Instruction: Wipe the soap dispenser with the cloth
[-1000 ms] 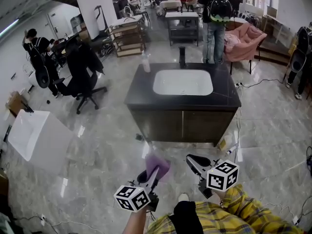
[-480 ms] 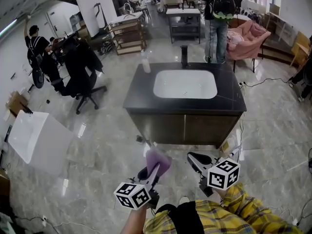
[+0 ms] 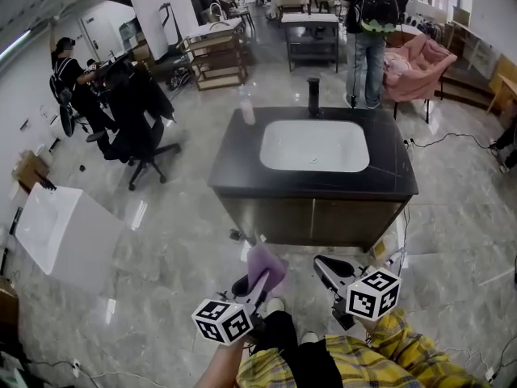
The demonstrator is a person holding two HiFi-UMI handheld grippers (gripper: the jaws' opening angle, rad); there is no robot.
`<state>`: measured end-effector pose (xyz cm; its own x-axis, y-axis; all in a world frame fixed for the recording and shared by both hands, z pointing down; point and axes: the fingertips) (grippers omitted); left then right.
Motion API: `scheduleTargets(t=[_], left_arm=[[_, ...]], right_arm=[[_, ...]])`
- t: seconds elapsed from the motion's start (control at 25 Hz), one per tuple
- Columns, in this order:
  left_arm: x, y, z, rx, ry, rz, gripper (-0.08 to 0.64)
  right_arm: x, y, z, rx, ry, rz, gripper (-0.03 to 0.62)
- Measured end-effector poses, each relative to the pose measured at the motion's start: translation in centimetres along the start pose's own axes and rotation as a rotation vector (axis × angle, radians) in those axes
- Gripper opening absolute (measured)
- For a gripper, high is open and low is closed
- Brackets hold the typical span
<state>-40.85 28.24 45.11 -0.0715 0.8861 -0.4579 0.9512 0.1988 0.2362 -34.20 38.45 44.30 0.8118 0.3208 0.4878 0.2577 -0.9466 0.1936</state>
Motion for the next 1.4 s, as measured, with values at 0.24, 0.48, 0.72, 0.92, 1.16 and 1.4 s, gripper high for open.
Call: scheduleTargets(t=[0.24,0.48,0.72,0.92,1.16,1.4], left_arm=[[-2.7,3.5,2.2,-0.014,0.002,-0.039,0.077],[-5.7,6.7,5.1,-0.024,-0.007,-0.064,0.077],[-9.1,8.5,7.5,-0.030,0.001,-0.086,0.077],[-12.7,9.5,9.4,-0.030,-0.009,-0.101,0.077],[-16.4,9.8,12.0,-0.040,0.002,-0.130,0.076],[-20.3,10.0,13.1,-0.040,0.007,-0.134,0.075]], right_arm=[[2.5,3.0,1.5,0.005,0.012,-0.045,0.006],[4.1,7.2,4.2,0.005,0.008,-0.064,0.006],[4.9,11.4,5.9,0.012,0.001,-0.074,0.006],[4.9,15.5,6.5,0.010,-0.003,-0.085,0.006],[4.2,20.5,7.9,0.014,-0.011,-0.092,0.006],[3.8,24.2,8.3,0.023,-0.028,-0.095,0.006]])
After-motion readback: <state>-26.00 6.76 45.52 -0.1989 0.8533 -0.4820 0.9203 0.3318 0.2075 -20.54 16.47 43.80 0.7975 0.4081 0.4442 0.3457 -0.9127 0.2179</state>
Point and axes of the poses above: the fingertips, and each gripper's own axes: y forward along the fingers, x to its right, z out of its top, and after that the axes turned 2 degrees about x, right-handed
